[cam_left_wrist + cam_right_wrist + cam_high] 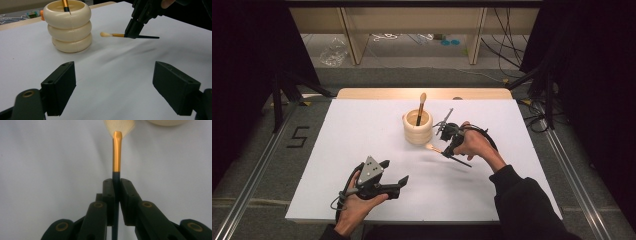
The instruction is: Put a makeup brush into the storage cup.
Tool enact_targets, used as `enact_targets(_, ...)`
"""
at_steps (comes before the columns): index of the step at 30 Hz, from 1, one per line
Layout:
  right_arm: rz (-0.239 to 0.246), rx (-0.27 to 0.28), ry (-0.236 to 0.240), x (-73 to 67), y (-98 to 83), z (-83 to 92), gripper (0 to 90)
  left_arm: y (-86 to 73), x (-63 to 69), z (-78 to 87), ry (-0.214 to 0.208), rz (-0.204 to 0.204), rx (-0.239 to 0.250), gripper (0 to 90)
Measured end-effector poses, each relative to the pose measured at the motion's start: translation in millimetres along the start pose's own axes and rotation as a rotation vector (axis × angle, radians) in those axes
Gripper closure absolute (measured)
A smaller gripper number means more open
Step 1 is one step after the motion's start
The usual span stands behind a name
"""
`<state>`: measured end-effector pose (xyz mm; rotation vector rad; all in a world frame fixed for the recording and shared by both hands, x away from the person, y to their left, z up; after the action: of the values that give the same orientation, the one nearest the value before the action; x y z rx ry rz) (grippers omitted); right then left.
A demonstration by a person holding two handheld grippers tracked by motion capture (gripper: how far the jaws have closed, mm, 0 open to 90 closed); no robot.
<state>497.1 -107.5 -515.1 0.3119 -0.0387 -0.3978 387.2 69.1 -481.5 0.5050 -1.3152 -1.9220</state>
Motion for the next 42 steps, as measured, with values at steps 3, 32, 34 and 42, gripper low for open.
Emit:
enact_targets(3, -0.023, 0.044, 0.014, -6.6, 3.4, 7.6, 83.2, -0.3, -0.5, 0.6, 0.009, -0.002, -0.006, 18.7)
enact_targets(32, 0.039, 0.259, -0.009, -14.6, 40.6, 51.4, 83.3, 2.3, -3.5, 0.9, 0.015, -0.023, 0.009, 18.7)
enact_targets(34, 0.042, 0.263, -0.013, -14.7, 42.9, 52.1, 83.2, 1.7, -3.4, 0.7, 0.013, -0.023, 0.006, 18.7)
enact_targets(42, 0.052, 0.28, -0.01, -15.2, 48.1, 55.4, 83.2, 1.6, -1.5, -0.3, 0.004, -0.026, 0.008, 18.7)
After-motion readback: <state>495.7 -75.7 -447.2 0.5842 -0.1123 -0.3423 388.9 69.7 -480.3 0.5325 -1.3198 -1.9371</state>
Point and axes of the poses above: each handheld gripper's, and its own axes: z roughly backward along the jaws, y roughly out of its top, x roughly to its right, the point moved 10 cm from there along -z, roughly forward along the jaws, and after that the axes turned 1 degree about x, right-handed, at the moved point
